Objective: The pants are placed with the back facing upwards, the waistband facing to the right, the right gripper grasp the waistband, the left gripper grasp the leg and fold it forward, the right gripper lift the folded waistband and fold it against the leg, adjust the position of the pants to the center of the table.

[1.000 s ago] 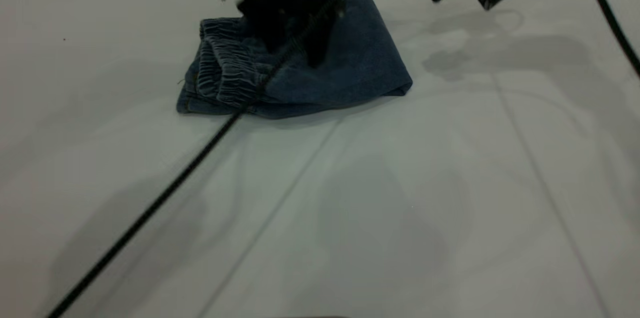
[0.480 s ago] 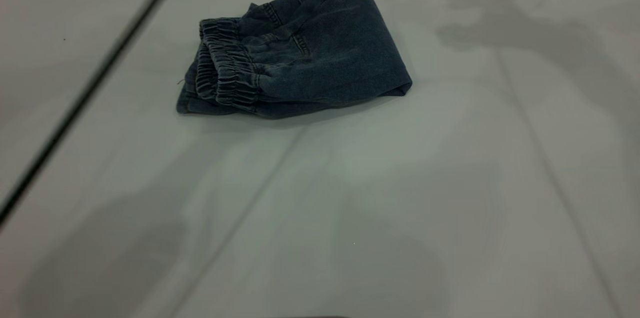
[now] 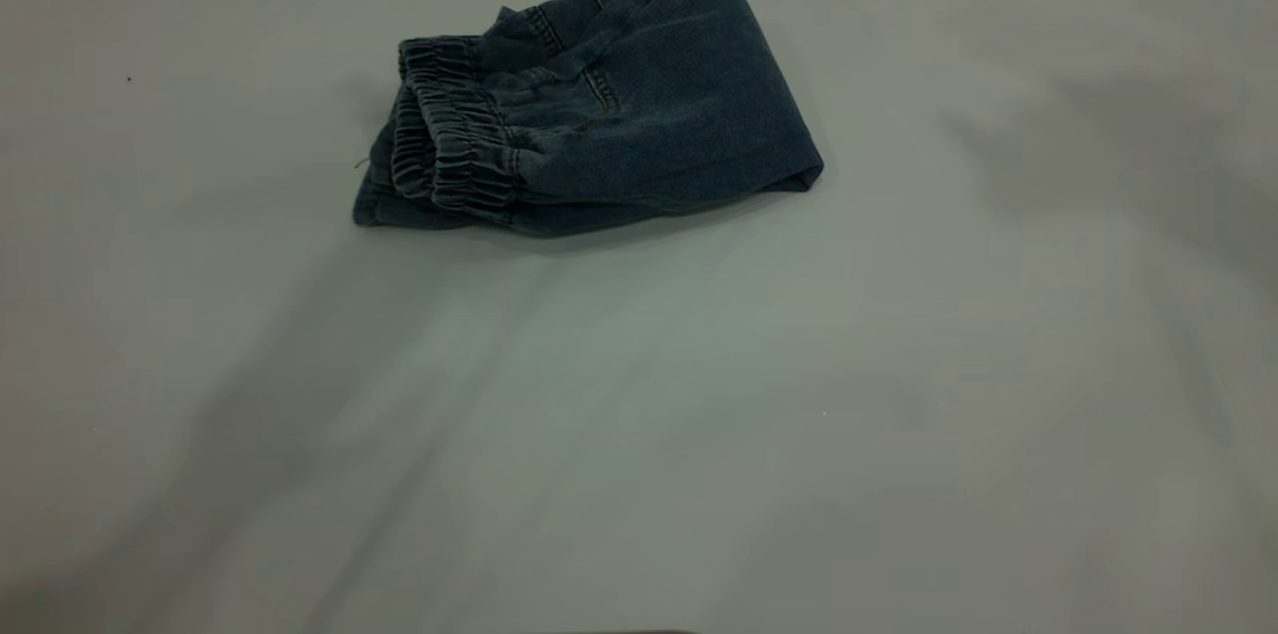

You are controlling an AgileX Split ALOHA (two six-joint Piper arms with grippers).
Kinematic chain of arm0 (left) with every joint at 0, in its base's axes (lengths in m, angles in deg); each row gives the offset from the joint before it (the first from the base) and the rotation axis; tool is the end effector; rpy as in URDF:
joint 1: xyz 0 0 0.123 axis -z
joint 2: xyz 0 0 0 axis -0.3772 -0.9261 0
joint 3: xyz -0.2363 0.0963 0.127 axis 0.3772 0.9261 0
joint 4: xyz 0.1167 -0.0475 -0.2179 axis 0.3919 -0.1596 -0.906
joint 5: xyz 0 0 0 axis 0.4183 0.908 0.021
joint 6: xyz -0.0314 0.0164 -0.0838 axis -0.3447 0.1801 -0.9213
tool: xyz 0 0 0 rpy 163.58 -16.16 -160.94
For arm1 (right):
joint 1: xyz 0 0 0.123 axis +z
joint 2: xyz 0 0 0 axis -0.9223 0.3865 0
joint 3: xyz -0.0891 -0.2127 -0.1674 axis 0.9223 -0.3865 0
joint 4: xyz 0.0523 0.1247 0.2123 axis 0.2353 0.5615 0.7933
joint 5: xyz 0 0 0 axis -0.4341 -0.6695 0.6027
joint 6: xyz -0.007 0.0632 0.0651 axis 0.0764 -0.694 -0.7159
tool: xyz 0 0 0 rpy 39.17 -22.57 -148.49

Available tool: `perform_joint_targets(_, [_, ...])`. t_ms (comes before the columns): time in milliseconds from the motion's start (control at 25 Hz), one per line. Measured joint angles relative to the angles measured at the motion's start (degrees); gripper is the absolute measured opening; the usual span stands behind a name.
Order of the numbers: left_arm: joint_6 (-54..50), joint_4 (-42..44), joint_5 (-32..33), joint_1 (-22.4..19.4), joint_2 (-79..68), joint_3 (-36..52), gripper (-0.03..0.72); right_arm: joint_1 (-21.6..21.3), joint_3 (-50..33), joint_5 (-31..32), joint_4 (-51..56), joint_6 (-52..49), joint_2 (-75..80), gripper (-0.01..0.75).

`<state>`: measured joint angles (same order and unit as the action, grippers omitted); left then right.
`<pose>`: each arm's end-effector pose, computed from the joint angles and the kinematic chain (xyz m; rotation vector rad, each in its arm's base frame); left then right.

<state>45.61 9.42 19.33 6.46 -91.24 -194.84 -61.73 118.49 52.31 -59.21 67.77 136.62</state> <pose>0.3539 -0.1727 0.5070 0.5490 1.9758 -0.0076 0.3105 0.0635 0.5122 -0.2557 2.1870 0.4986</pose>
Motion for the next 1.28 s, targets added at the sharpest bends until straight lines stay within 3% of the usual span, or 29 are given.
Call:
perform_joint_targets(200, [-1.15,0.05,0.00,0.00,14.02,14.06,0.561,0.00,-7.27,0.04,0.05,-0.02,-18.00,0.586])
perform_joint_targets(400, [-2.57,0.05,0.00,0.00,29.00,35.64,0.561,0.00,-29.07,0.37,-1.11,-0.02,-40.31,0.586])
perform_joint_targets(600, [-3.01,0.00,0.00,0.00,39.69,55.35,0.561,0.00,-50.17,-4.79,-5.58,-1.09,-59.75,0.586])
perform_joint_targets(960, [-4.83,-2.22,0.00,0.00,42.84,60.41,0.561,0.00,-68.85,0.52,-11.17,-4.10,-77.06,0.586])
perform_joint_targets(1280, [-4.41,-5.69,0.00,0.00,46.47,70.92,0.561,0.00,-83.18,-1.80,-16.15,-3.62,-78.57,0.586])
